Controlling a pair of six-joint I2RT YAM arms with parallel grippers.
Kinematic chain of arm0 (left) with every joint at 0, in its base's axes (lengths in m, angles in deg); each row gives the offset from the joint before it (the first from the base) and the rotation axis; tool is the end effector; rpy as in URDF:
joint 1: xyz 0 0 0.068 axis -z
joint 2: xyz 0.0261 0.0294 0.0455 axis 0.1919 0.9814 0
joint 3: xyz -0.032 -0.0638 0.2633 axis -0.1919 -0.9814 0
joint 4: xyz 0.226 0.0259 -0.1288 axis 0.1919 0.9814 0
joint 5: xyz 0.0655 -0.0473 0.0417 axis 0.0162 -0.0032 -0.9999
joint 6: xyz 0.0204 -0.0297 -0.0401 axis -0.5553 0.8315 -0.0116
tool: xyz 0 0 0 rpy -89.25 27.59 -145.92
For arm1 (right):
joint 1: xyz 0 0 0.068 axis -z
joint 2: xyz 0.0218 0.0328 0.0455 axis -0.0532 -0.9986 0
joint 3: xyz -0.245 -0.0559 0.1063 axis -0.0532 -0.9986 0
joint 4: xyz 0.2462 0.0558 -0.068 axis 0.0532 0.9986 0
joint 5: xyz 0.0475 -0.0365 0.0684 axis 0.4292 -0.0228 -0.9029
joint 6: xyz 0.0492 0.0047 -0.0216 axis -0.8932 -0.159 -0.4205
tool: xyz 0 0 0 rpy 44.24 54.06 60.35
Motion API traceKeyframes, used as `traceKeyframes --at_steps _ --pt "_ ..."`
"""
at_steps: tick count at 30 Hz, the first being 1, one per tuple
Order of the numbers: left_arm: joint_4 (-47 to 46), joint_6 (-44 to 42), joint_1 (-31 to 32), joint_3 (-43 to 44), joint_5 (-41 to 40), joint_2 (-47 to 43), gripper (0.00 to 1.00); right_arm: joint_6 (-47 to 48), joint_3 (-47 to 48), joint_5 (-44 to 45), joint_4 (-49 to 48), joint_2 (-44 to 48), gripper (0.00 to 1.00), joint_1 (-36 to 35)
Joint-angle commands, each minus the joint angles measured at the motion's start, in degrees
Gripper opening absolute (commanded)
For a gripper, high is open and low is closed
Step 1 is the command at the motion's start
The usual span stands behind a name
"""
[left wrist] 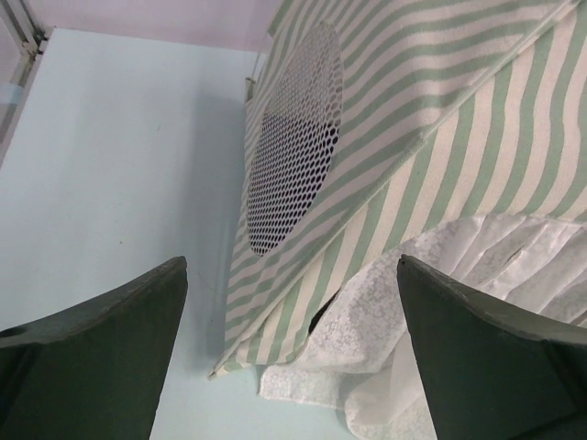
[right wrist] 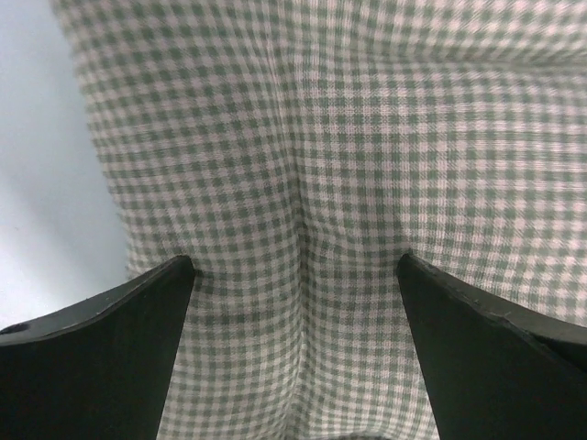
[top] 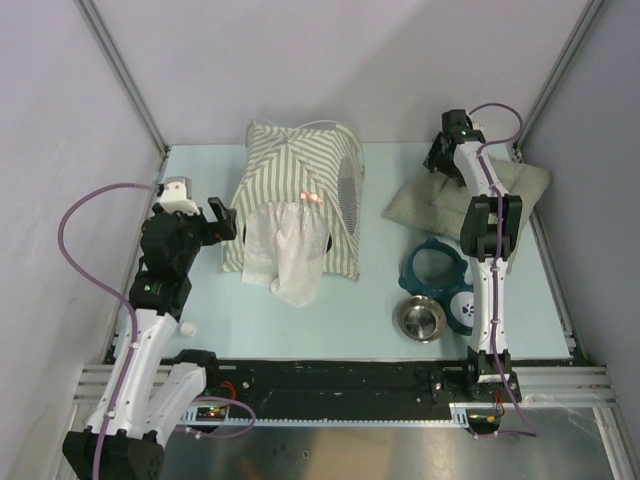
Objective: Set up the pet tent
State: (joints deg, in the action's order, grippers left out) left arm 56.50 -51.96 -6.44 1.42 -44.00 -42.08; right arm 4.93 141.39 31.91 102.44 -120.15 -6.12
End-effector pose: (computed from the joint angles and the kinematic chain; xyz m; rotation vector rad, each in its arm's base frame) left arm 0.1818 -0.0154 0.3290 -0.0861 1.7843 -0.2164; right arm 0.5447 0.0169 0.2049 0.6538 2.3851 -0.2195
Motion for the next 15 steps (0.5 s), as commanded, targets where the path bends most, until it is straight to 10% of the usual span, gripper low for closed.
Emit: traceKeyframes --at_steps 1,10,15 --pt "-0.9 0.1 -0.4 3.9 -2.4 -0.1 1.0 -0.8 4.5 -12.1 9.9 -5.2 0.99 0.7" --pt "-0.7 -1.4 -0.4 3.4 -3.8 -3.0 1.0 3.2 8.0 -18.0 12.5 -9.8 0.94 -1.4" --pt "-0.5 -2.0 -0.4 2.7 -4.6 -4.8 1.0 4.1 6.9 -17.7 13.6 -9.5 0.13 -3.1"
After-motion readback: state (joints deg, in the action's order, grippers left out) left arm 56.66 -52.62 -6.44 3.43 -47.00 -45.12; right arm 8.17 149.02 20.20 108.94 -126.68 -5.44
